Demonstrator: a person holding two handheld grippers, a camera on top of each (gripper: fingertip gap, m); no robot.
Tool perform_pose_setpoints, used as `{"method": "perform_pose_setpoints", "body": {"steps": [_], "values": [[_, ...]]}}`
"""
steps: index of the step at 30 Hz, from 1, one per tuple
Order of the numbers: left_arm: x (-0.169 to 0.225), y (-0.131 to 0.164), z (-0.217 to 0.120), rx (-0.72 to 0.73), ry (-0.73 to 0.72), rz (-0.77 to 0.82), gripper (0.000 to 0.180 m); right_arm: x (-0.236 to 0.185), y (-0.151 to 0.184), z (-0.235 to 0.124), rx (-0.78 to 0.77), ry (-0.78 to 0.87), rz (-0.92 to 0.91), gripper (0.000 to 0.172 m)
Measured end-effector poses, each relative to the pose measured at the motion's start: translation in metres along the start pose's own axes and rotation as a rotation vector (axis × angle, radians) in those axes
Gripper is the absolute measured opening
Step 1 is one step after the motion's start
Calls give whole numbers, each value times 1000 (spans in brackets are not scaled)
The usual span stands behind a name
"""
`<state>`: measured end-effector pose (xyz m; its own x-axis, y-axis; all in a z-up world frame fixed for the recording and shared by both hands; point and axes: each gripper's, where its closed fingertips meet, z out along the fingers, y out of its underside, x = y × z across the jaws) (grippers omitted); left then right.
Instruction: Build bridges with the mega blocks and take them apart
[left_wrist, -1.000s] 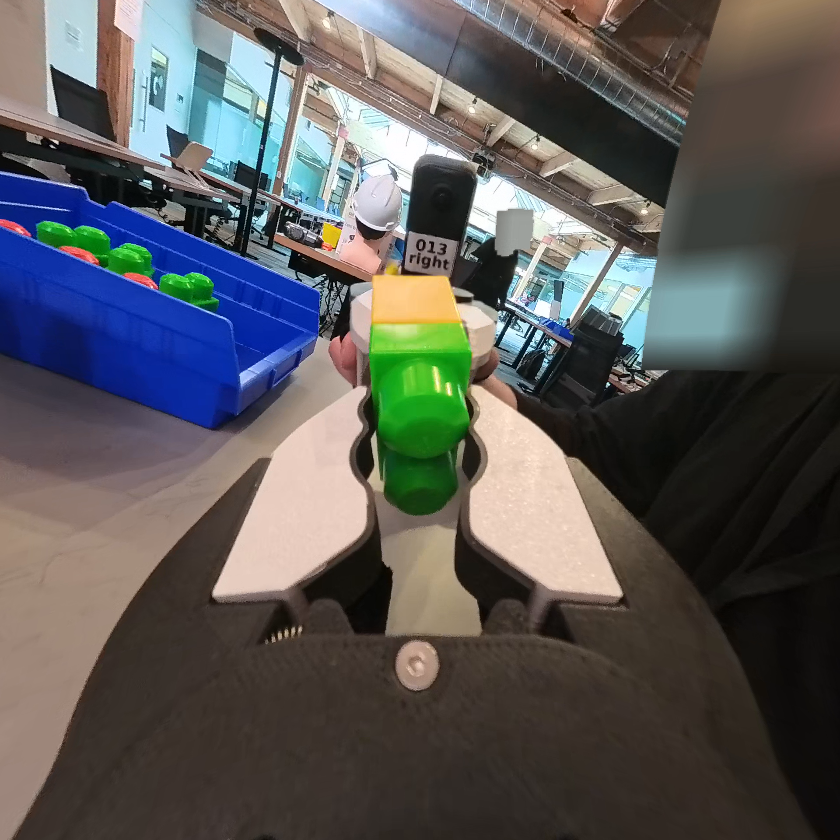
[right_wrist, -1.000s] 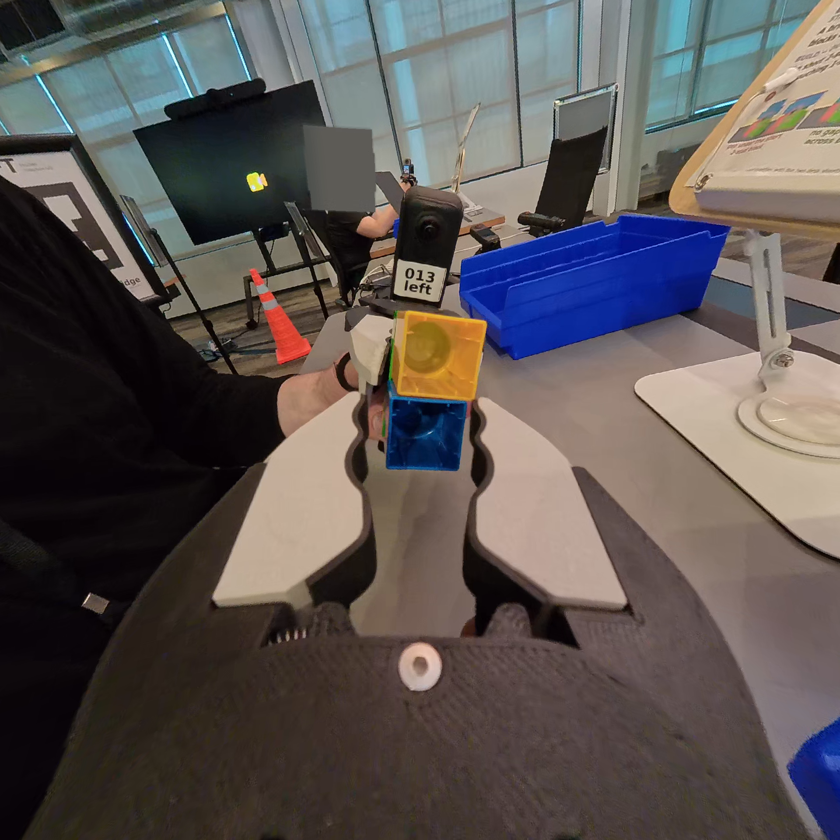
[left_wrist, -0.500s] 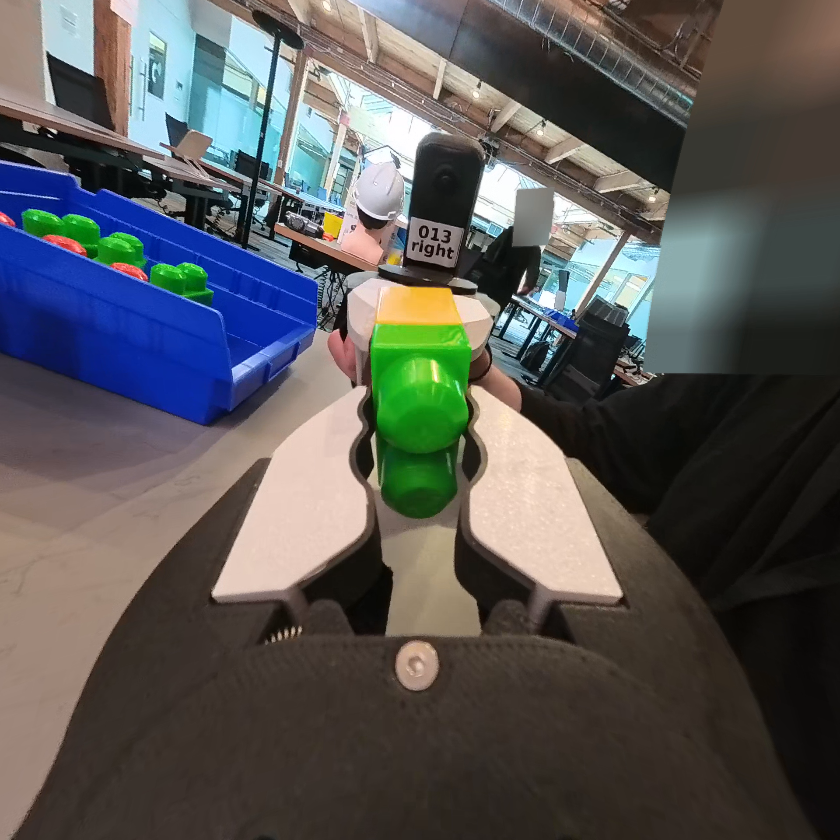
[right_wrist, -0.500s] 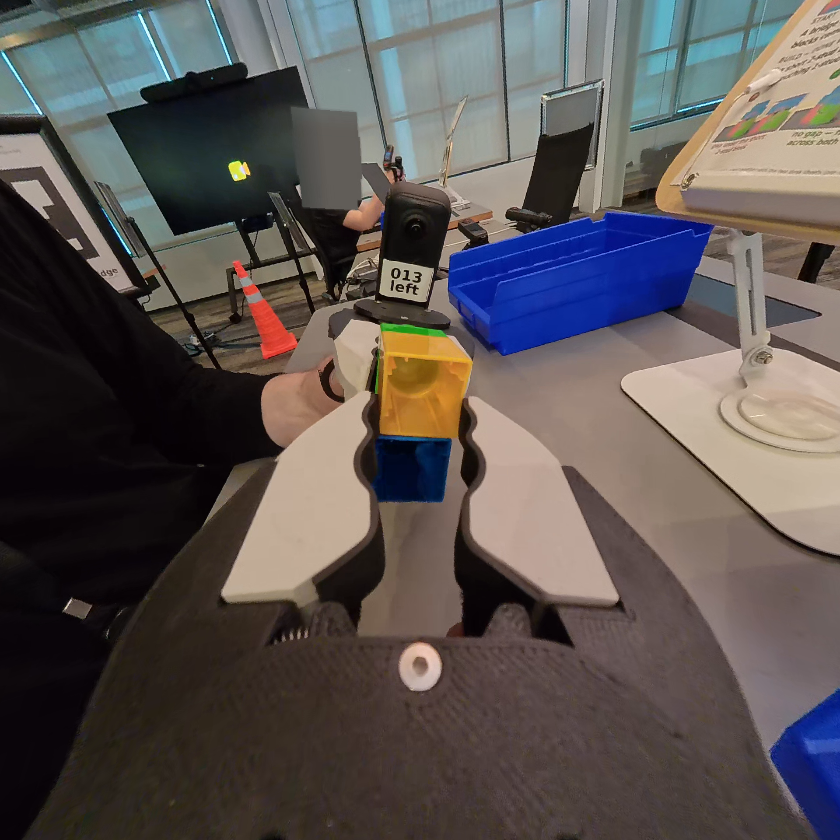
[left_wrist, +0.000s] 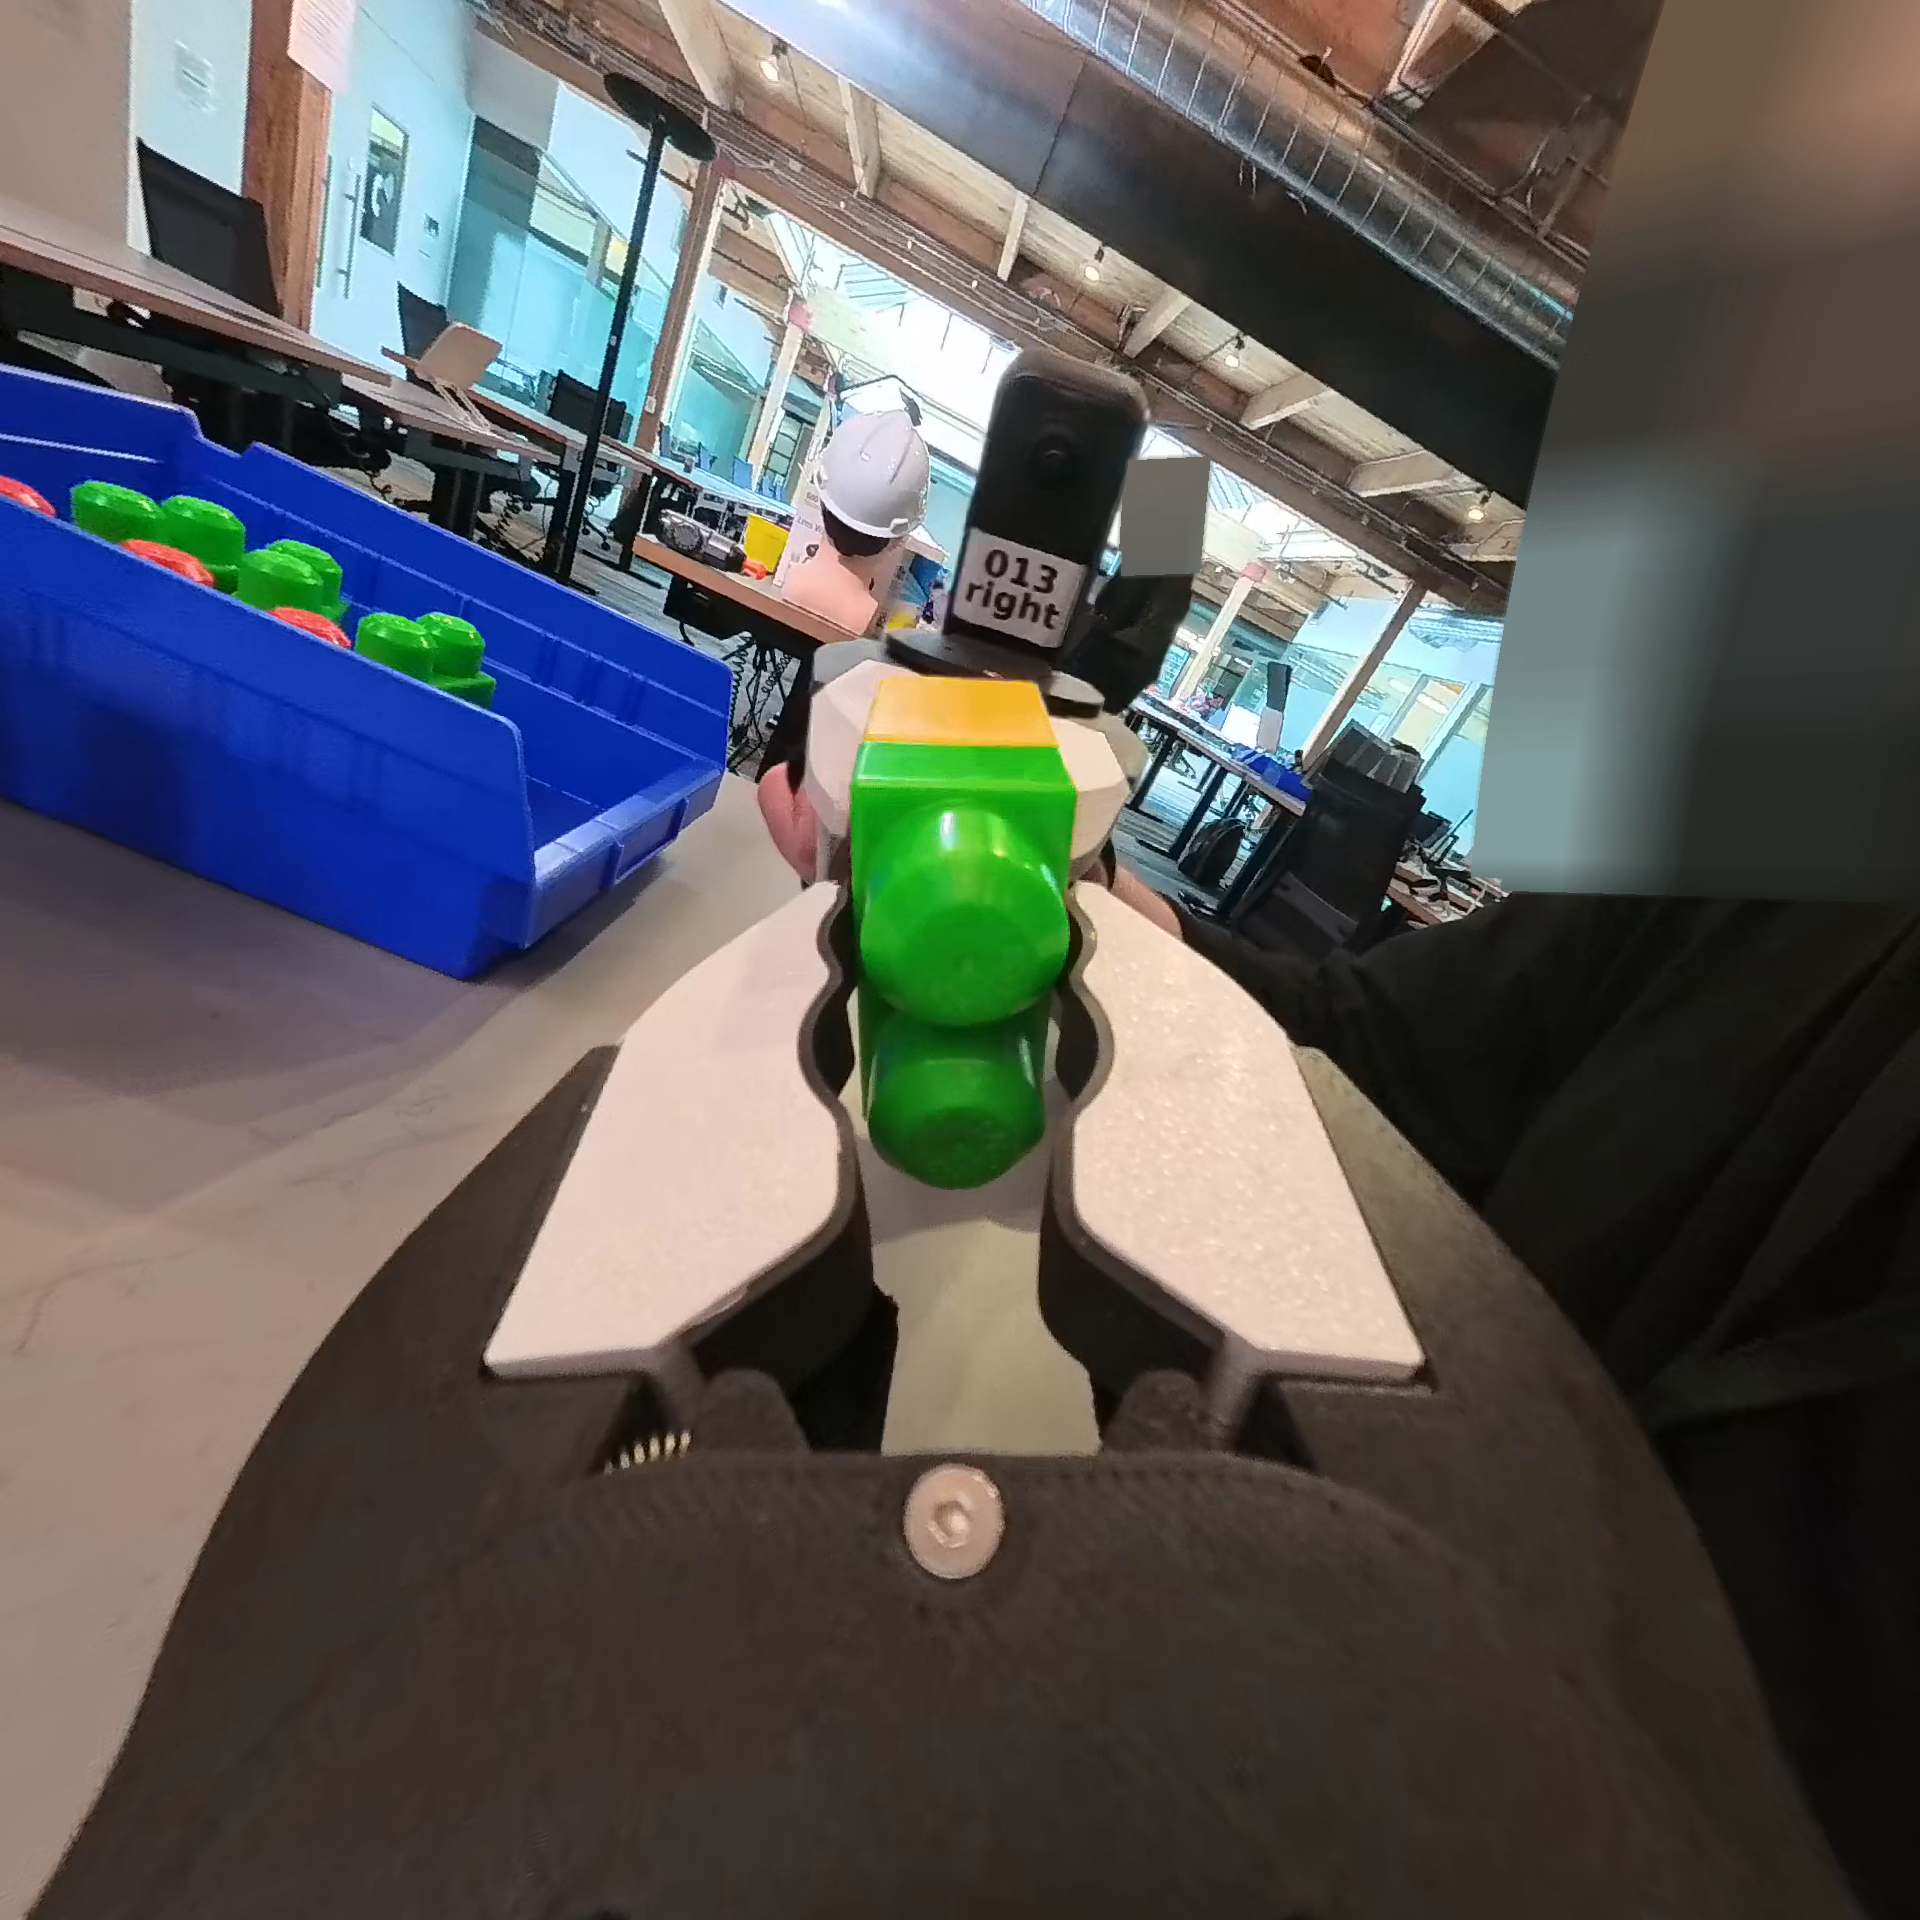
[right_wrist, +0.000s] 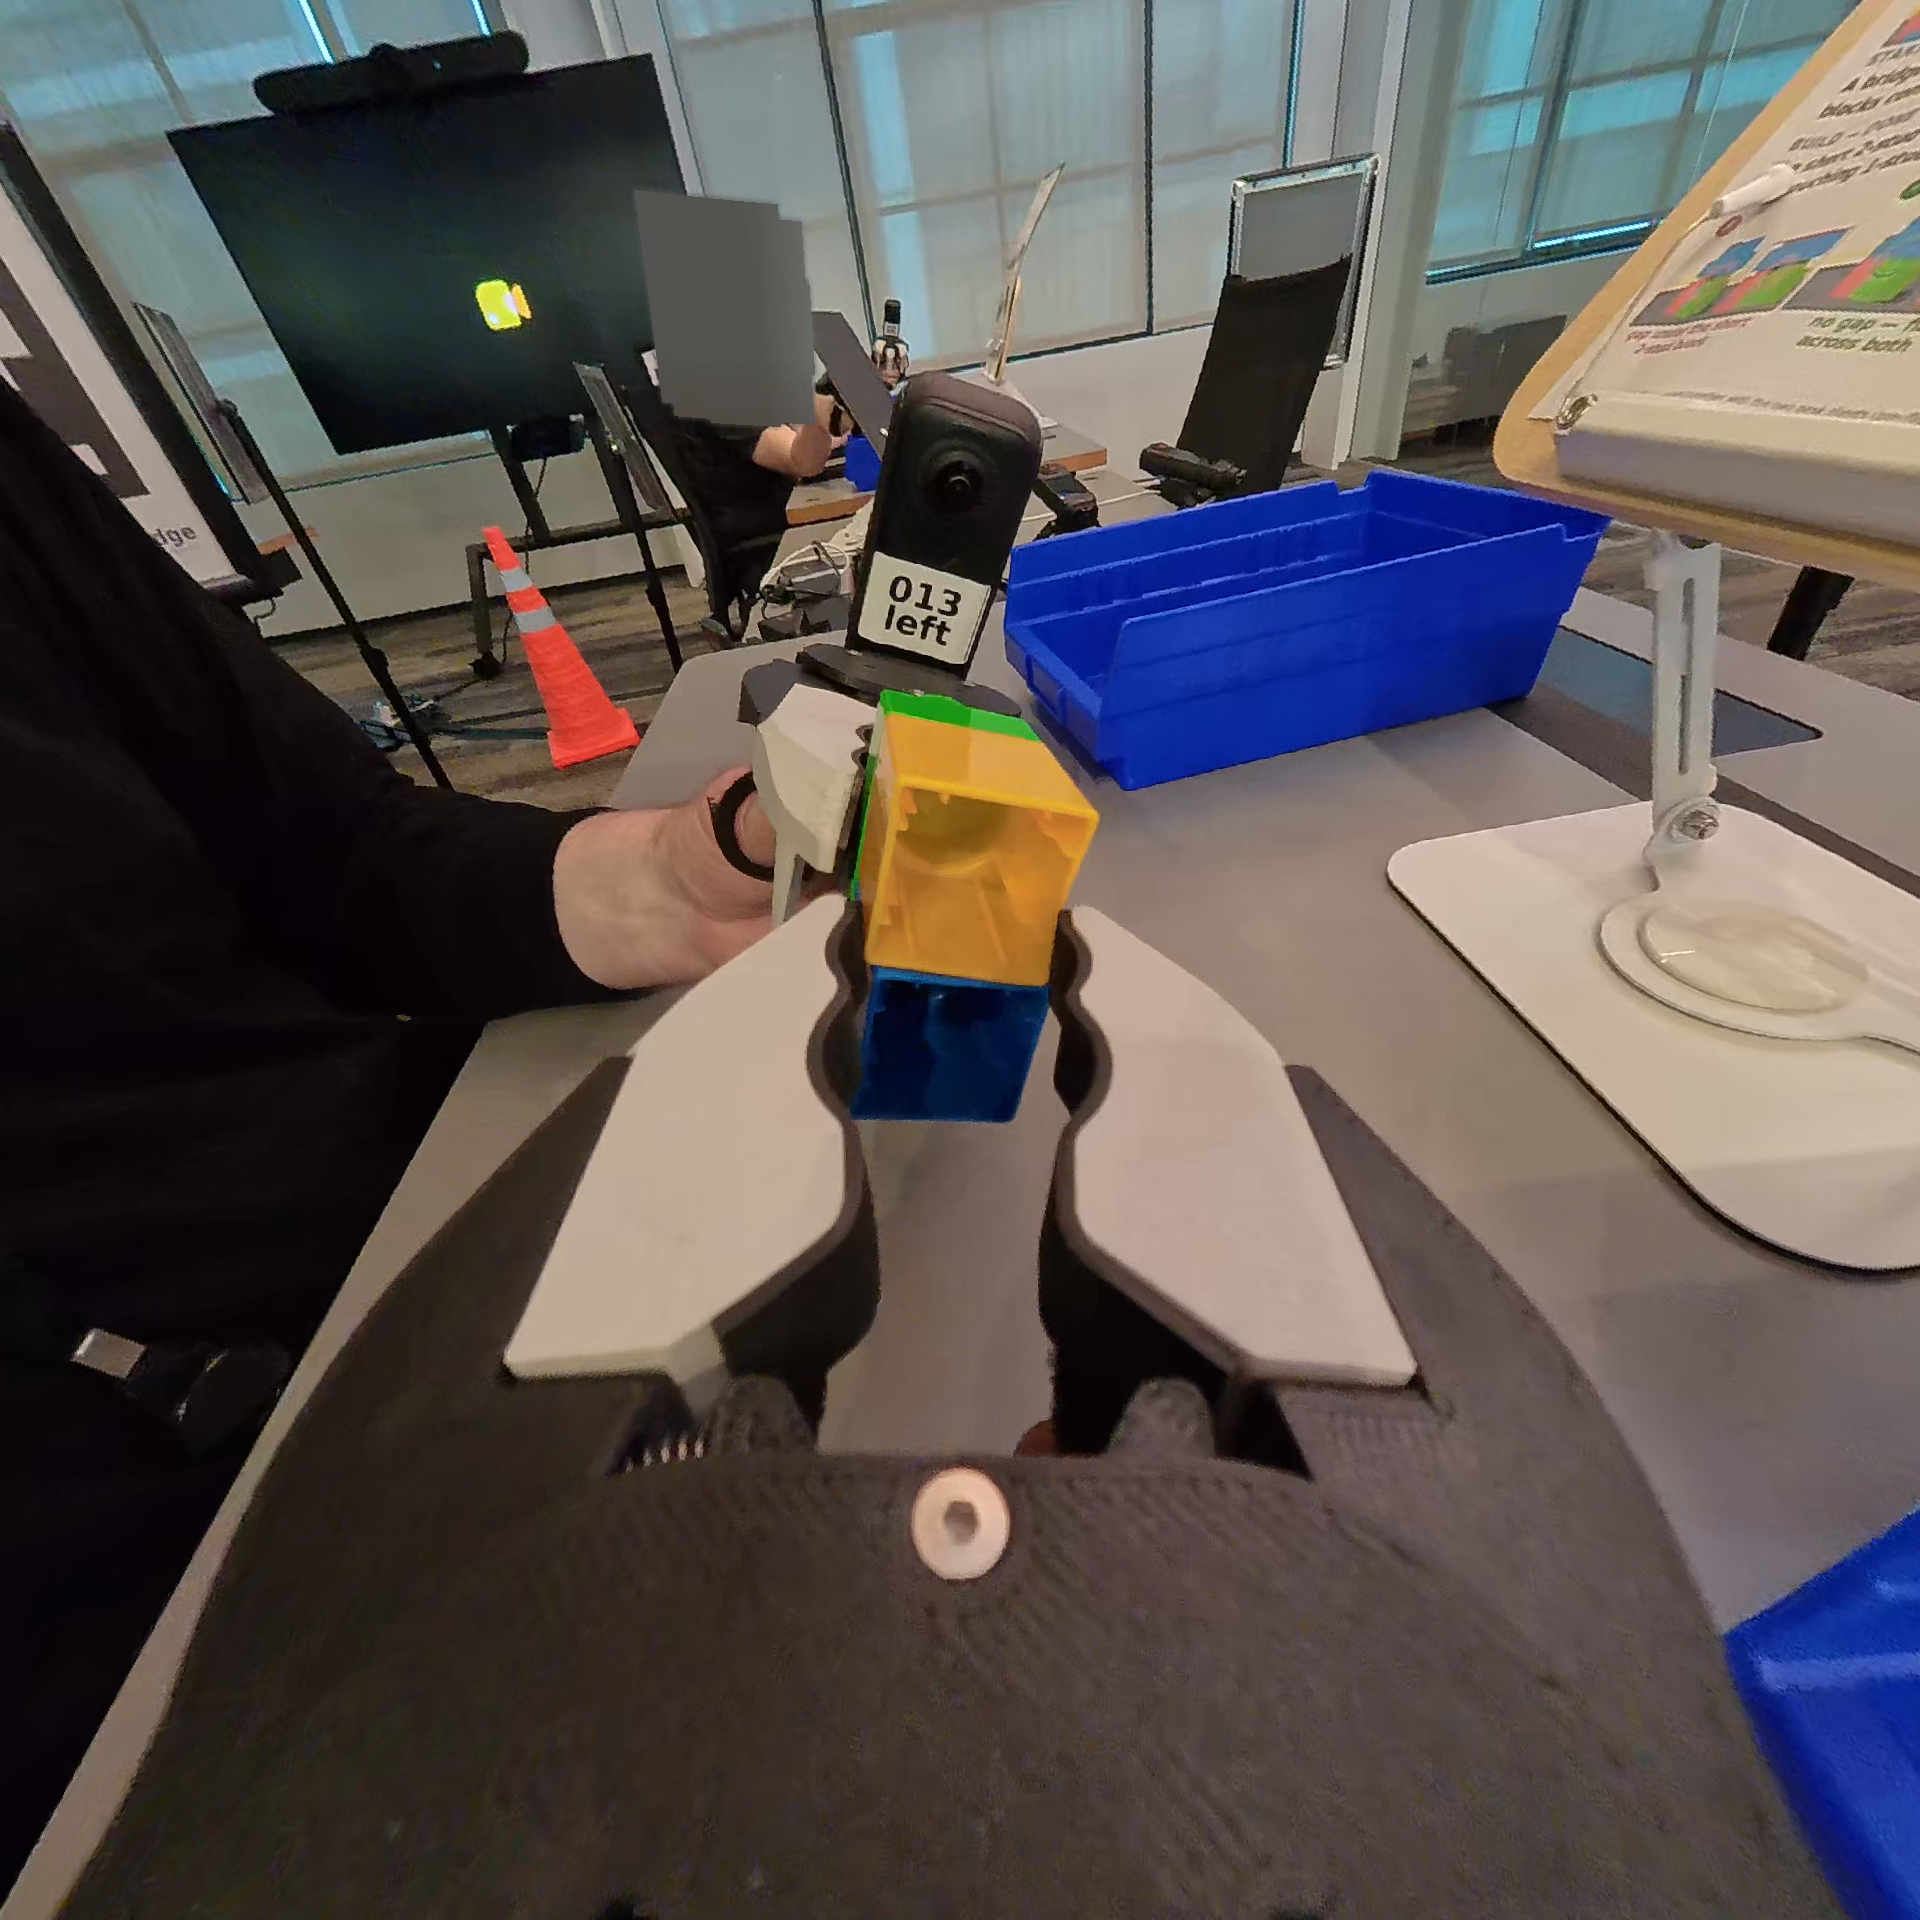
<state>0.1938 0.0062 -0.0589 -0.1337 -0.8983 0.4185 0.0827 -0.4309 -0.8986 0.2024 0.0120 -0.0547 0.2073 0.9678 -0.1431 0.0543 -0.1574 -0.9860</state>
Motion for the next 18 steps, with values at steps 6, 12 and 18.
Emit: {"method": "perform_pose_setpoints", "body": {"steps": [6,12,18], "values": [[-1,0,-2,-4,-6,8,36,1,0,2,14,-5,30,35],[-3,-10,-8,66,17,-50,35,1,3,-1,-8,-36,55,39],[-3,-15,-12,103,32,-72,36,2,1,-2,15,-46,86,31]]}}
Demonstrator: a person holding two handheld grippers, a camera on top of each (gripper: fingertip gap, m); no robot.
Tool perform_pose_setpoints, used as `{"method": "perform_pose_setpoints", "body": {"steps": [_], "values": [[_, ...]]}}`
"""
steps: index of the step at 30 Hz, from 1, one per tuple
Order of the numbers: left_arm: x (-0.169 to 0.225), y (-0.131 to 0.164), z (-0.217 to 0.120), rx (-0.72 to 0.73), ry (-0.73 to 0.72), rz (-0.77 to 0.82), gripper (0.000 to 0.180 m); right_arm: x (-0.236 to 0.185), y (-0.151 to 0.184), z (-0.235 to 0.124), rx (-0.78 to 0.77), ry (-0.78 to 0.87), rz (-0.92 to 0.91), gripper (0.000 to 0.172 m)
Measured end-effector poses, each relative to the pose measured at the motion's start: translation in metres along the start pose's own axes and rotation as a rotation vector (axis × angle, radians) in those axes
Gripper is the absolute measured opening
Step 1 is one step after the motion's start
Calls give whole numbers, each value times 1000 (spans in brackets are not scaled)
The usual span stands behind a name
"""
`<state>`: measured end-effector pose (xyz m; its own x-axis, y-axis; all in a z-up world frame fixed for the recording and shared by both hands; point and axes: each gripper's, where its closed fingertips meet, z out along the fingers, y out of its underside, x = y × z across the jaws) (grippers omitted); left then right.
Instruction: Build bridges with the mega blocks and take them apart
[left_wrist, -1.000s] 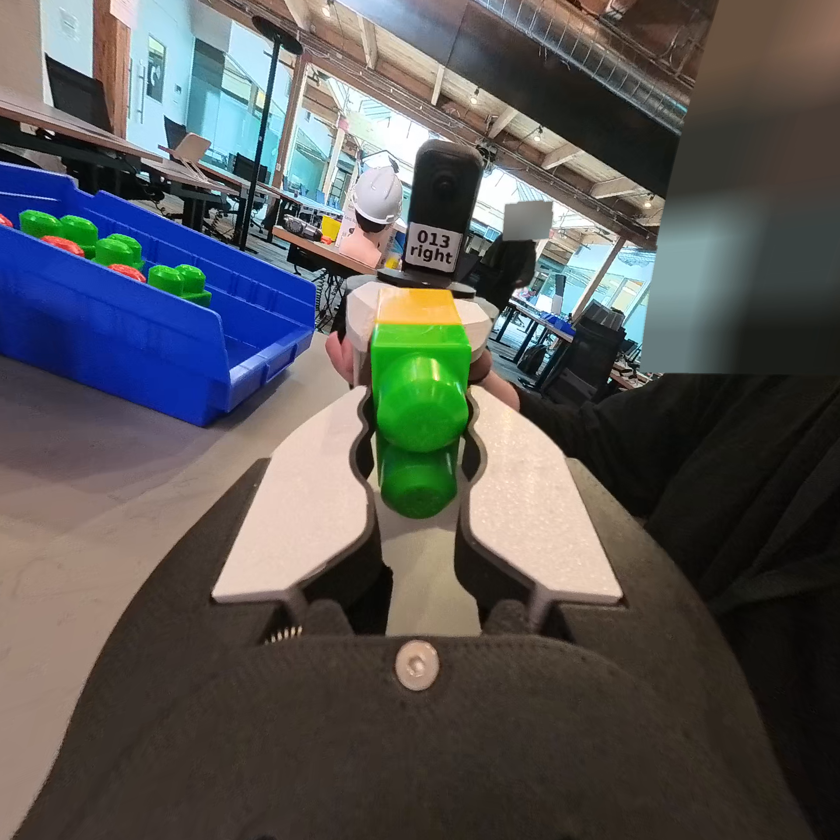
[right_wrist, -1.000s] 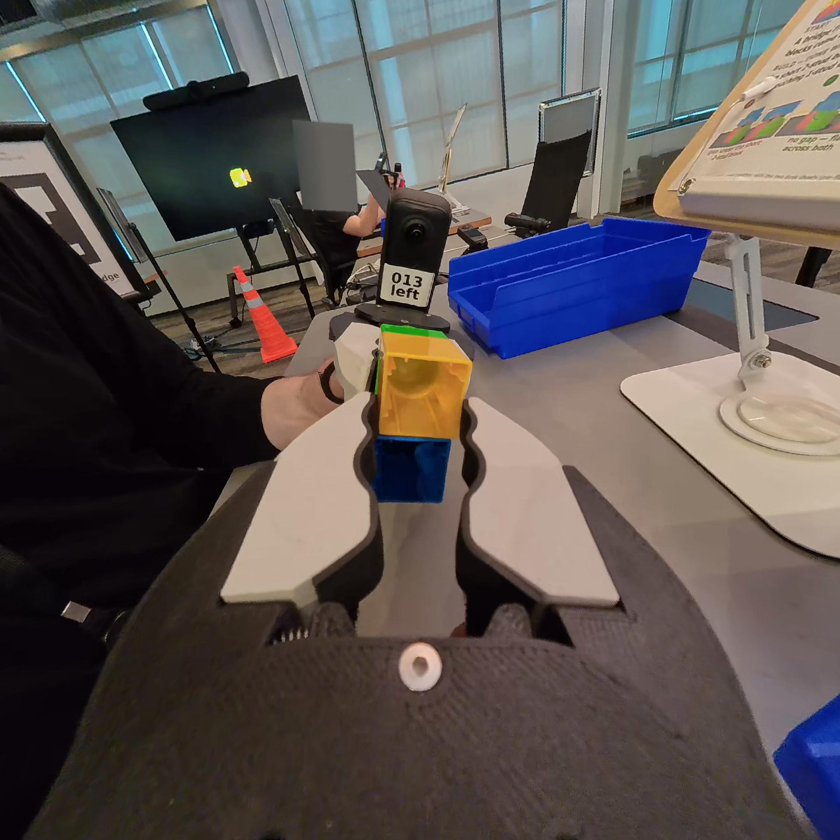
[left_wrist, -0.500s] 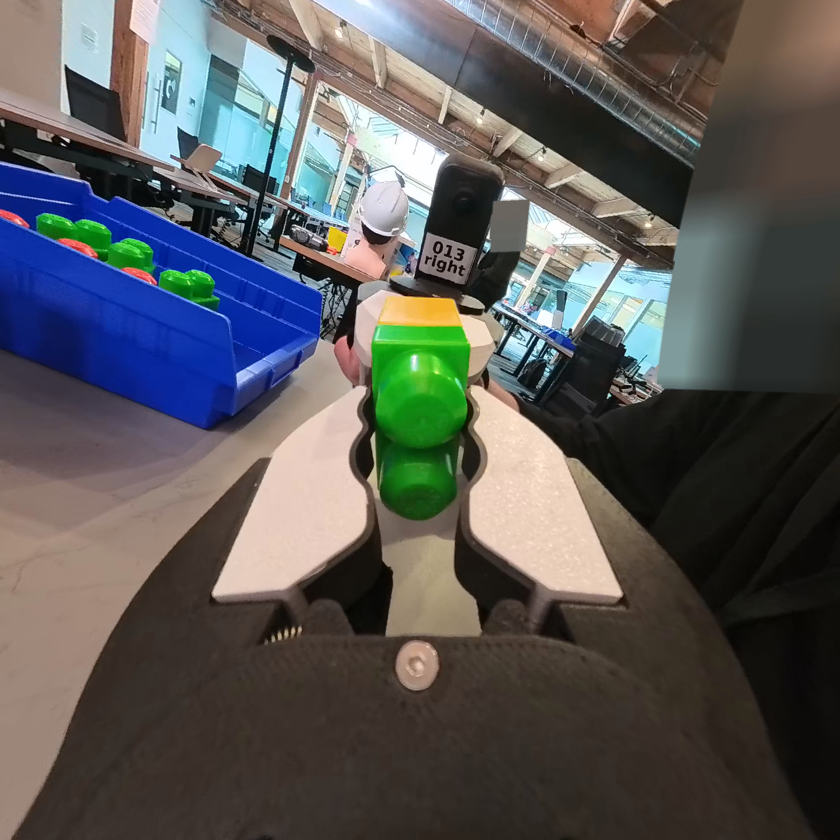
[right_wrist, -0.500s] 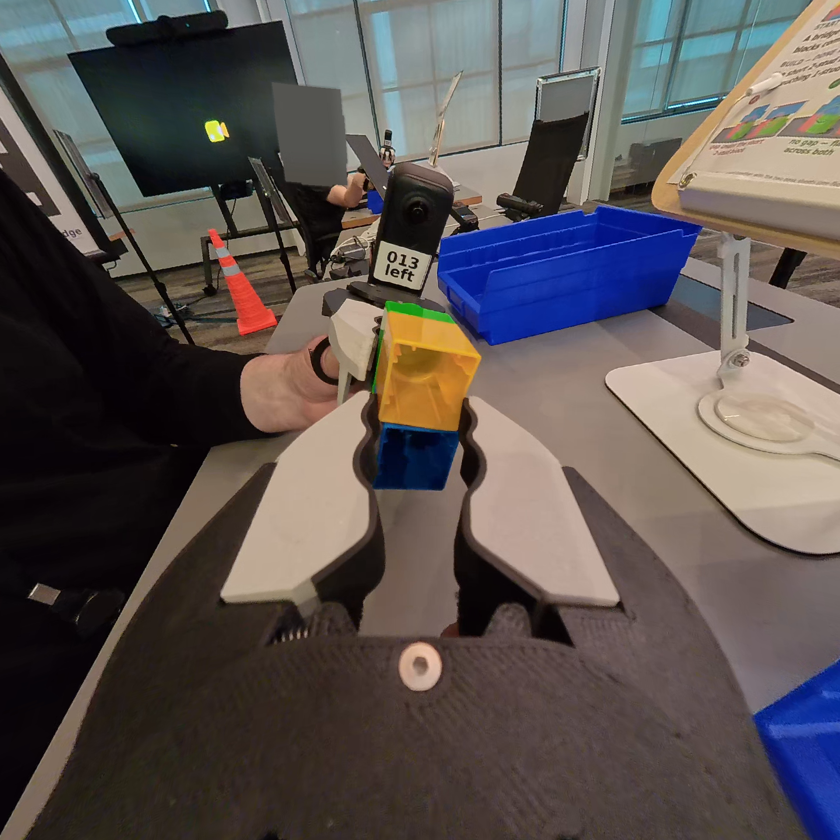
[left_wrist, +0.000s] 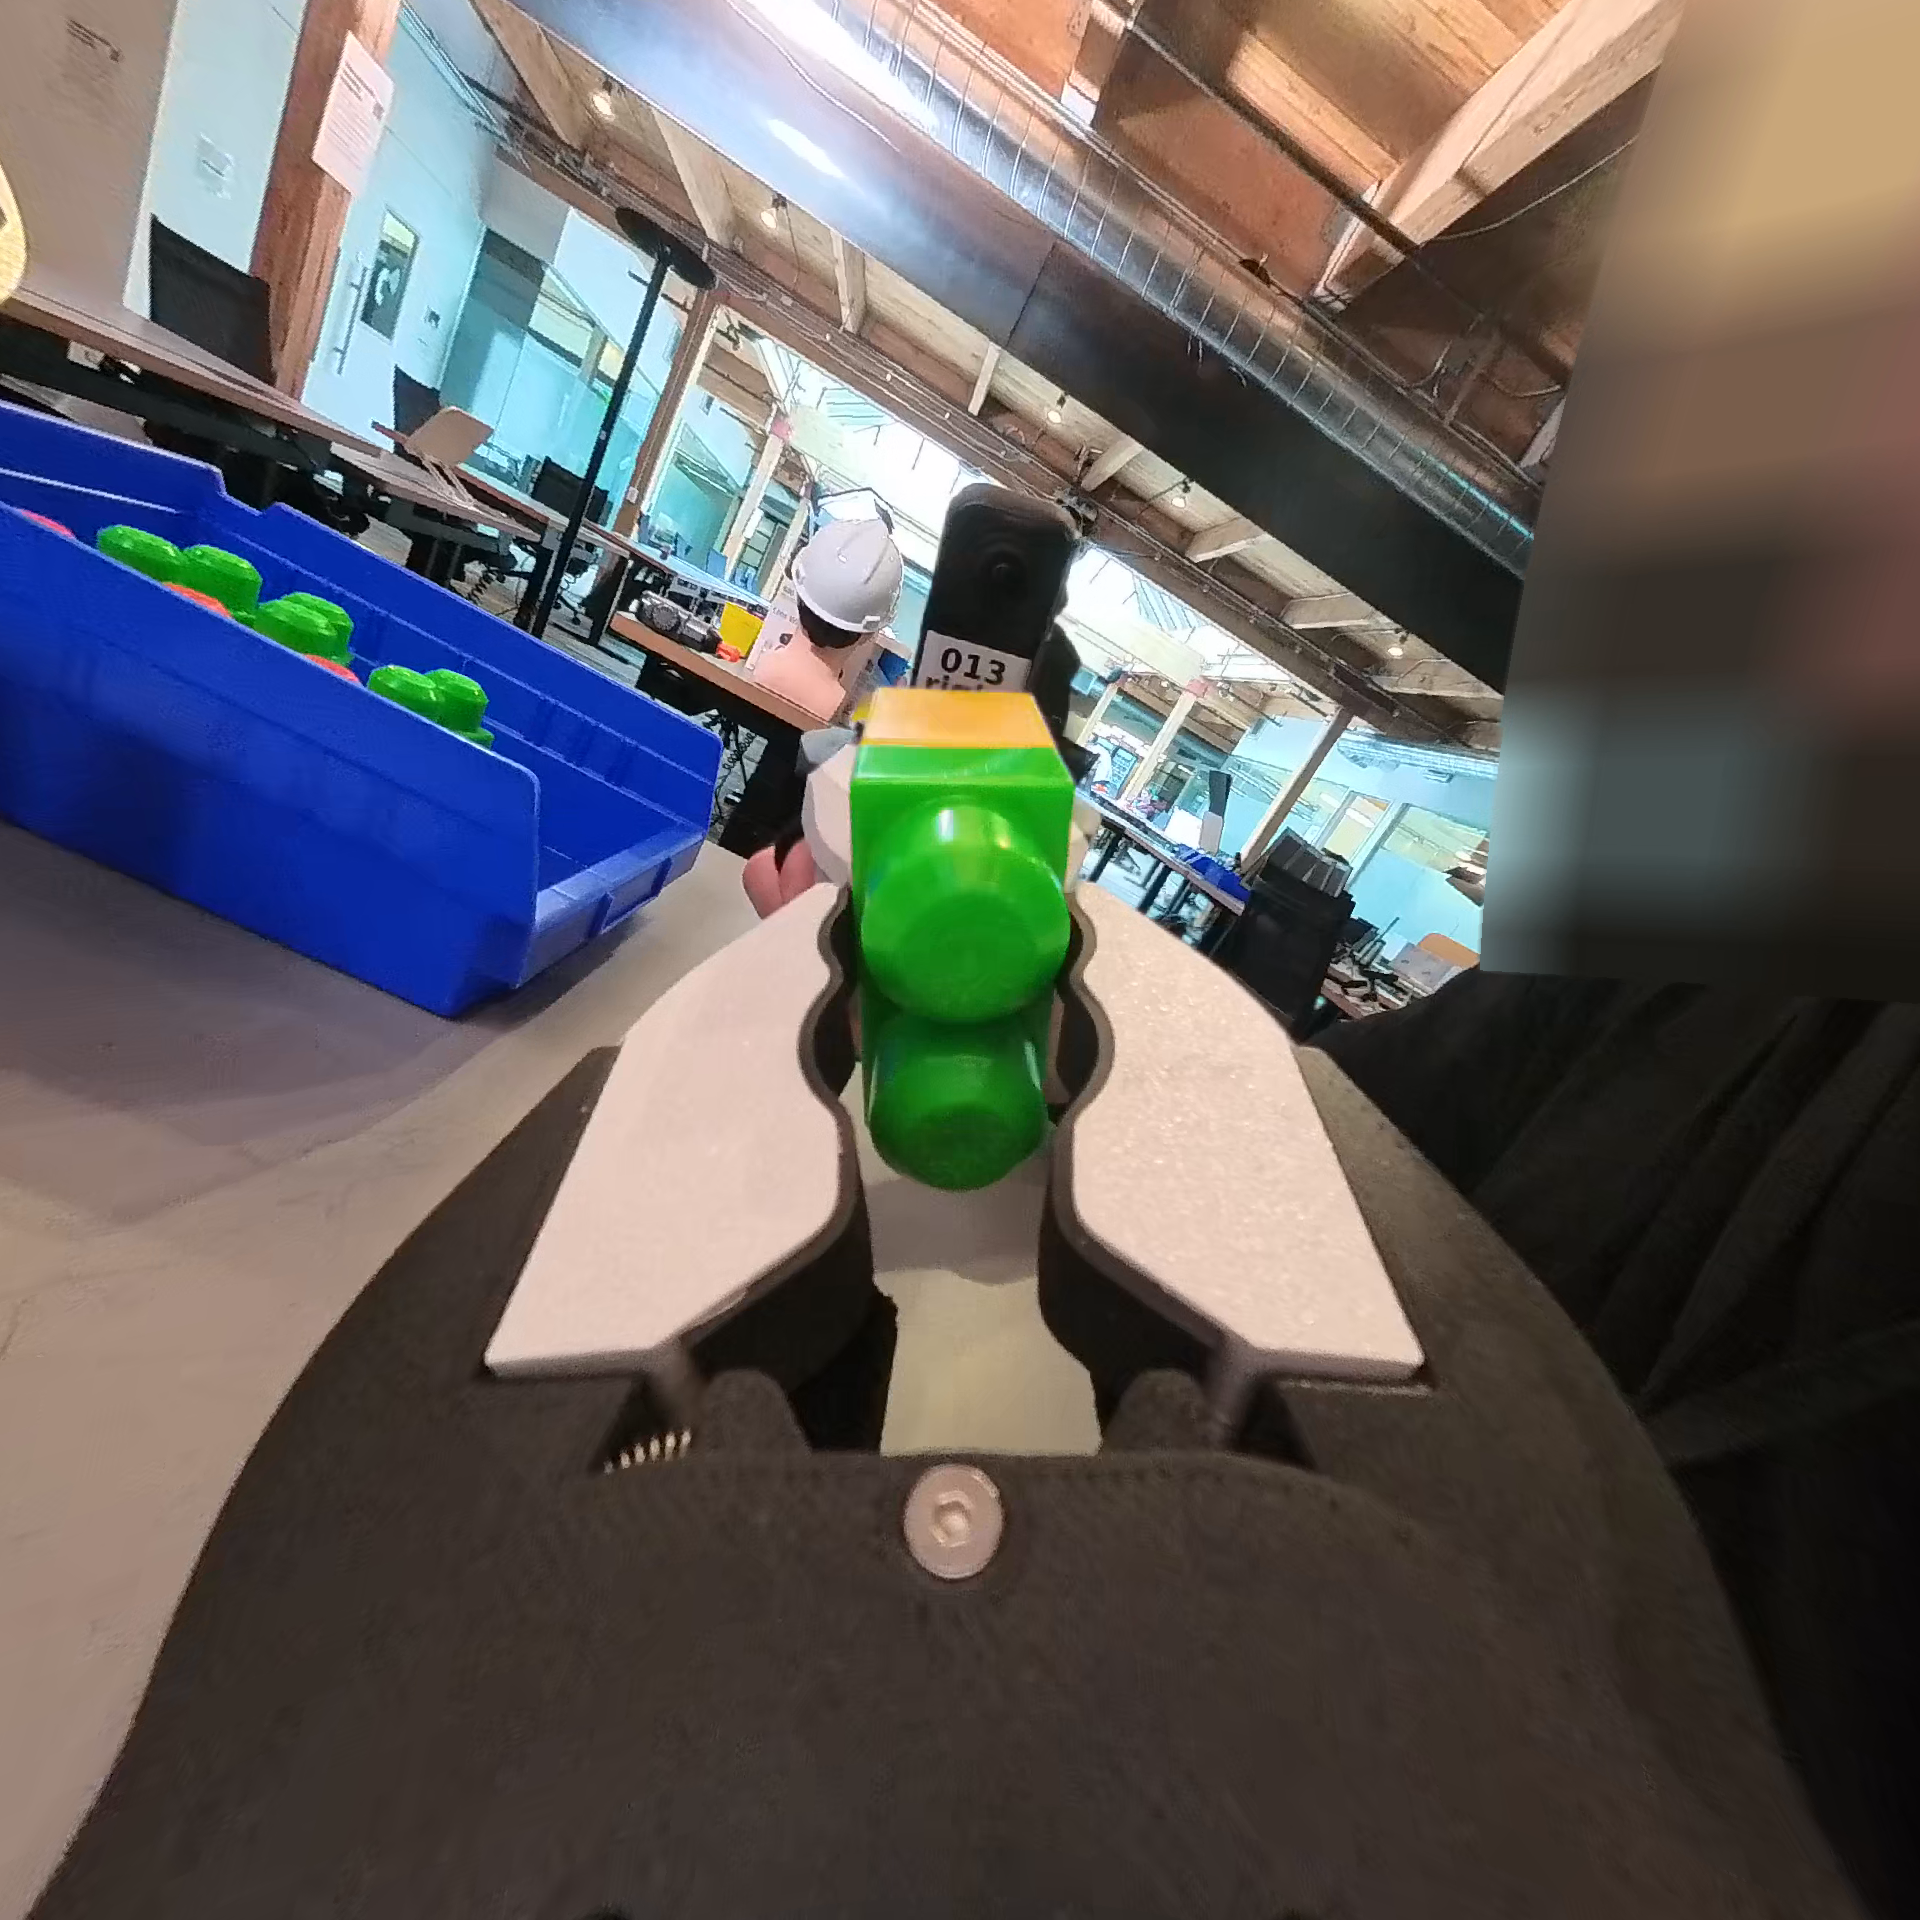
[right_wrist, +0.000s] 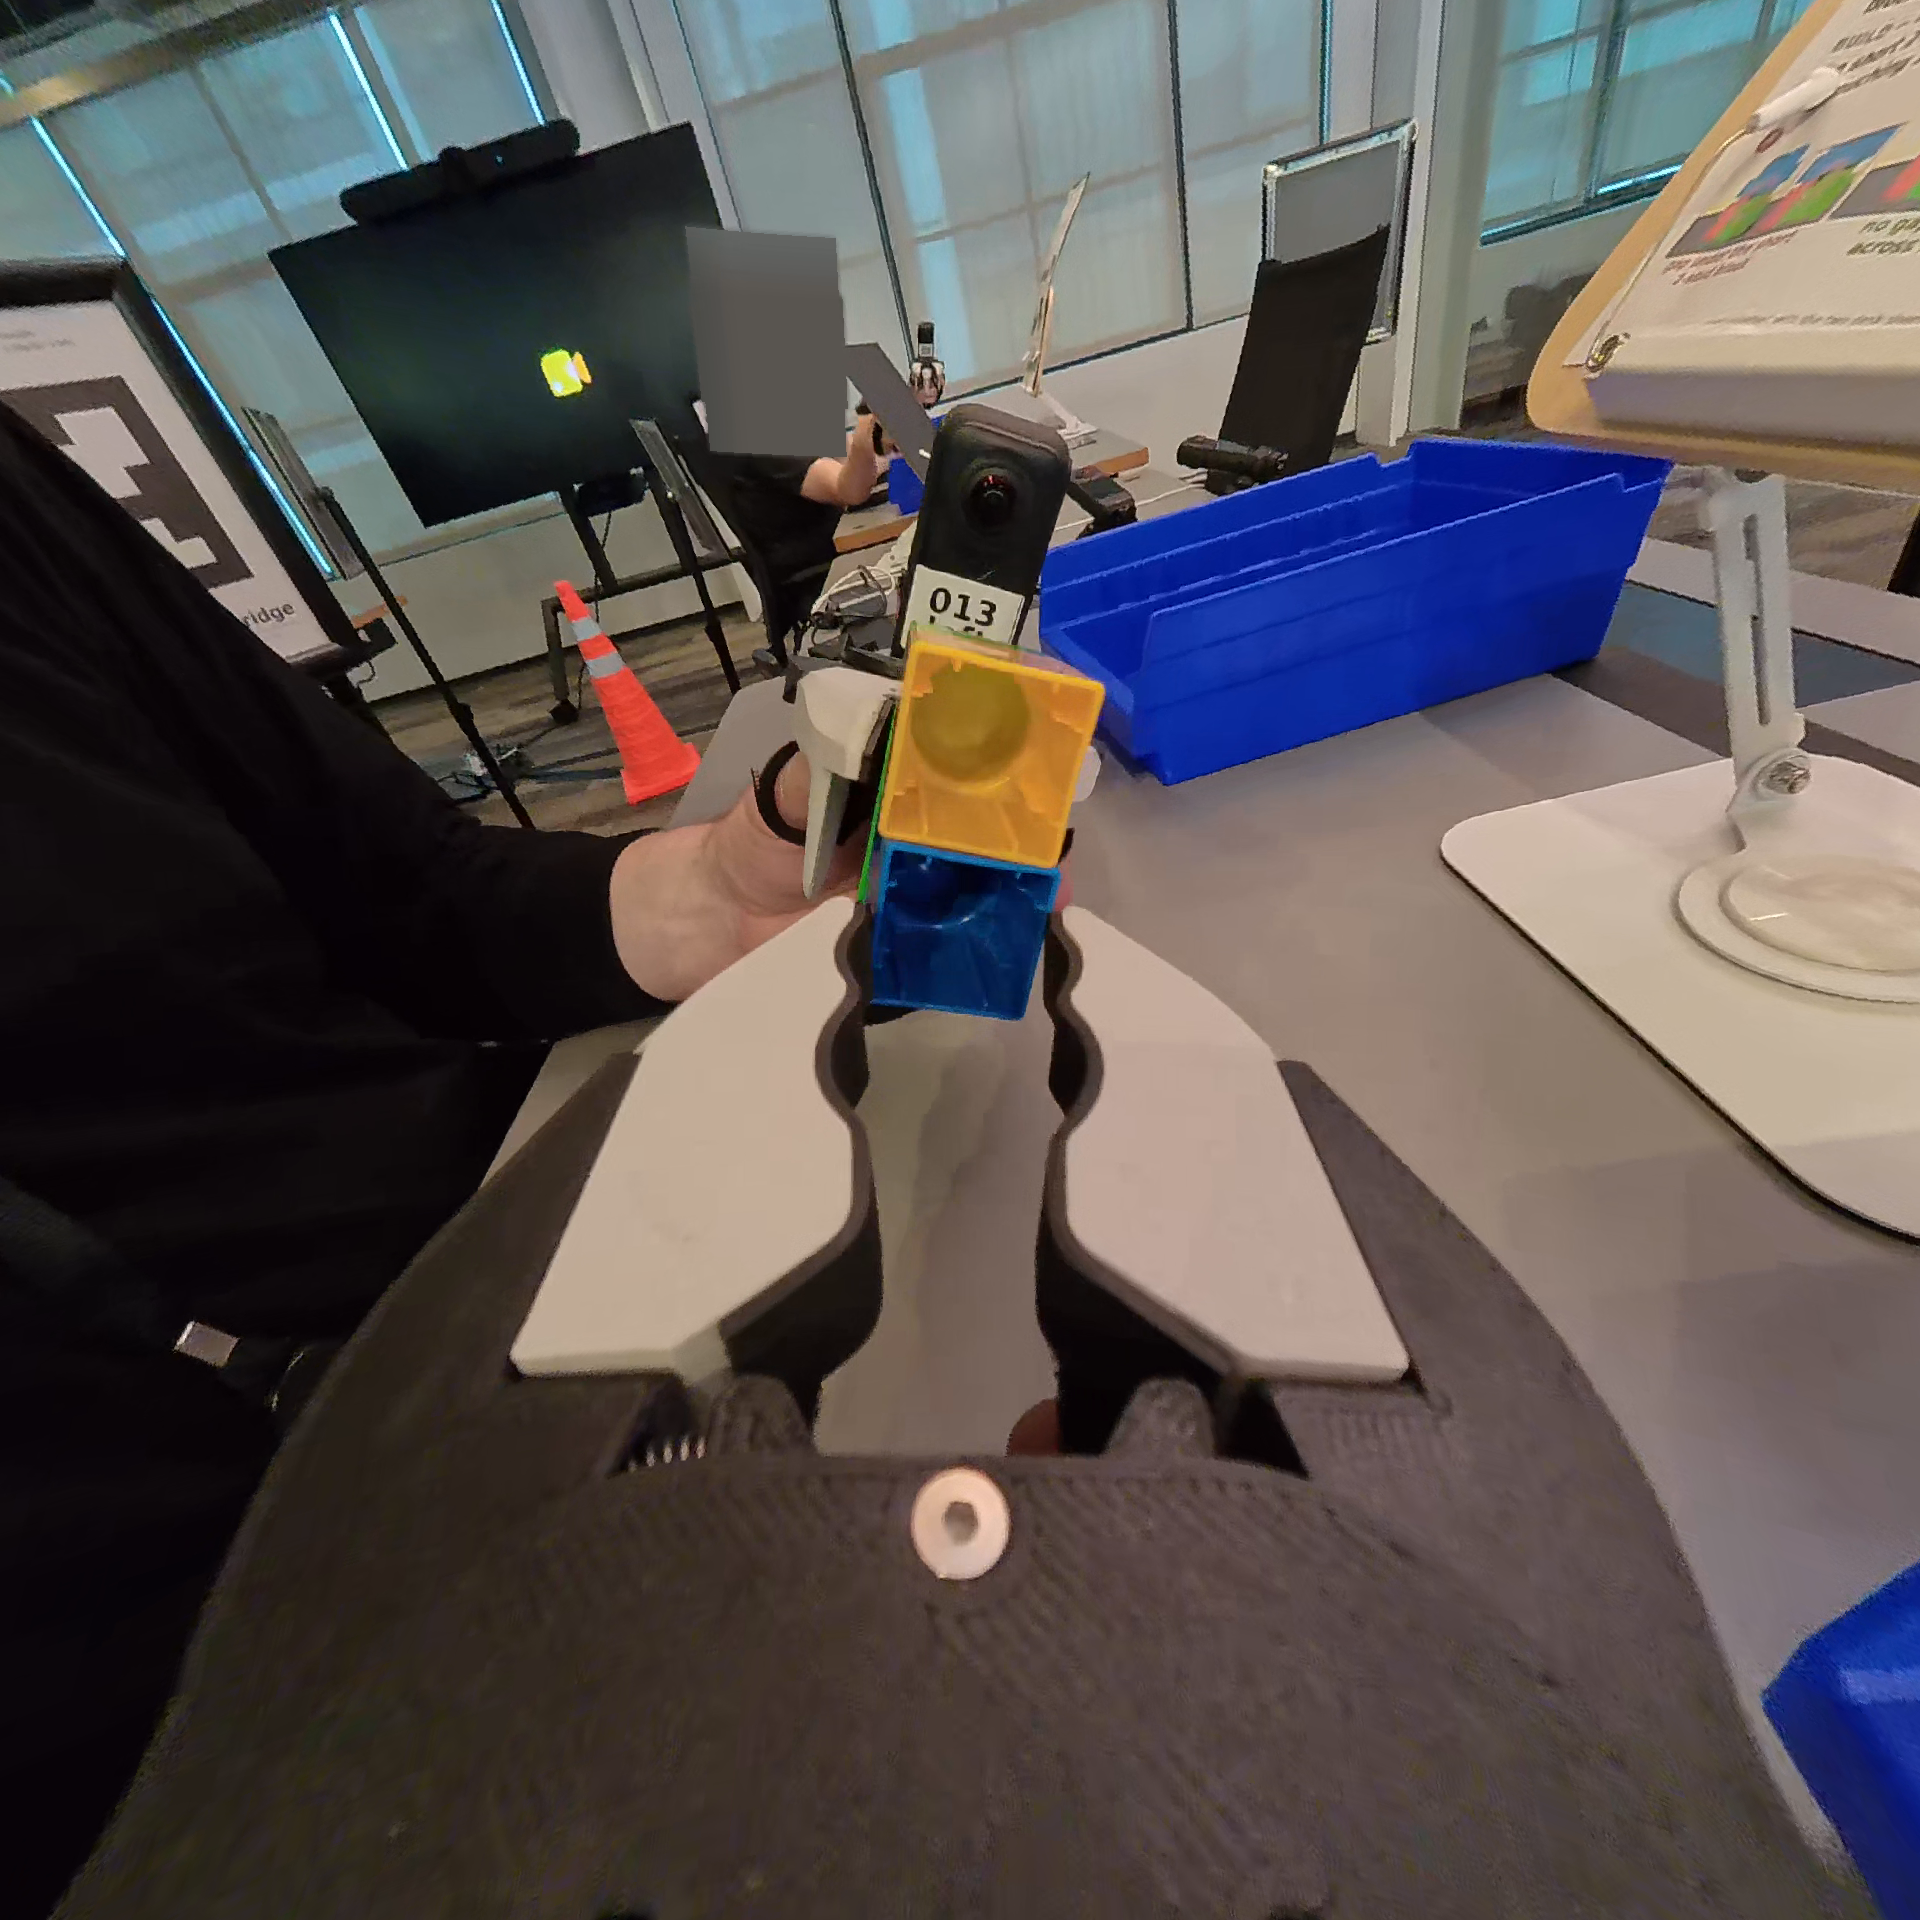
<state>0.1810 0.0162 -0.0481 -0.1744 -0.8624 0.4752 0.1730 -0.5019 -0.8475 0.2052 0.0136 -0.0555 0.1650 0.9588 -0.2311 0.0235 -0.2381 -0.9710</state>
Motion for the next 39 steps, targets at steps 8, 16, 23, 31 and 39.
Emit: {"method": "perform_pose_setpoints", "body": {"steps": [8,16,23,31,39], "values": [[1,0,0,20,-12,31,36,-1,1,1,1,5,-12,29],[-2,0,0,34,-32,39,36,1,0,2,15,16,-12,29],[1,-5,-3,-7,-29,43,36,4,-10,-2,66,15,10,43],[4,5,-9,-332,-69,88,36,-4,-22,9,-49,-1,-99,59],[5,6,-6,-447,-78,137,36,-5,-20,31,30,-46,7,36]]}}
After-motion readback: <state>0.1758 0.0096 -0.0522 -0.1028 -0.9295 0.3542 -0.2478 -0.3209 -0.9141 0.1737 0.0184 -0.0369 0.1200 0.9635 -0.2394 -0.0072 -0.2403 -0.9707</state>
